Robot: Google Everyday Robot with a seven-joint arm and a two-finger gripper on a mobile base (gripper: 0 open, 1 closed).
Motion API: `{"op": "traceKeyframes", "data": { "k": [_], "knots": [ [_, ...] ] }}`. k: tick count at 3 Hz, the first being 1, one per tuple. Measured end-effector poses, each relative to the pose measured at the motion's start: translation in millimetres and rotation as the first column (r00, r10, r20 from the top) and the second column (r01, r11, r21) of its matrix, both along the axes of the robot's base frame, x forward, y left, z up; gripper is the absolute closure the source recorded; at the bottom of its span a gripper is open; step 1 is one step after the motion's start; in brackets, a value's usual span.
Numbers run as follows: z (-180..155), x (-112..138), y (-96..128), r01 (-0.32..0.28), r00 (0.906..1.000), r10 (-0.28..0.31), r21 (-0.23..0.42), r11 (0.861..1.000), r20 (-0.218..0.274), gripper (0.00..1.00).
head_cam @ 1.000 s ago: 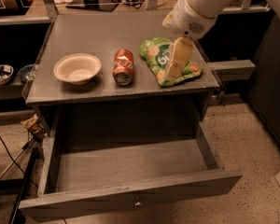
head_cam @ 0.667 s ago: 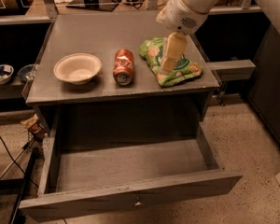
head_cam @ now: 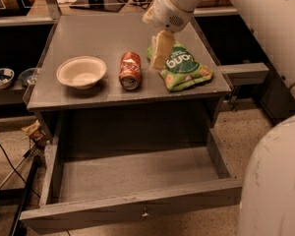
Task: Place coke can into top drawer
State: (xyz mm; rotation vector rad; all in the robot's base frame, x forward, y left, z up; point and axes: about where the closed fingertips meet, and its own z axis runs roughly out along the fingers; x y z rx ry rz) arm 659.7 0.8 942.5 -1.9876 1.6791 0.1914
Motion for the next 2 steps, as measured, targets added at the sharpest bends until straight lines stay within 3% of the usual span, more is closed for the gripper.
{"op": "traceKeyframes", "data": {
  "k": [1, 2],
  "knots": [
    [-6, 0, 1, -0.005, 1.0, 0.005, 0.005, 1.0, -0.004, 0.0],
    [-32, 23, 33, -0.076, 0.9968, 0.076, -0.014, 0.997, -0.025, 0.0]
  ]
}}
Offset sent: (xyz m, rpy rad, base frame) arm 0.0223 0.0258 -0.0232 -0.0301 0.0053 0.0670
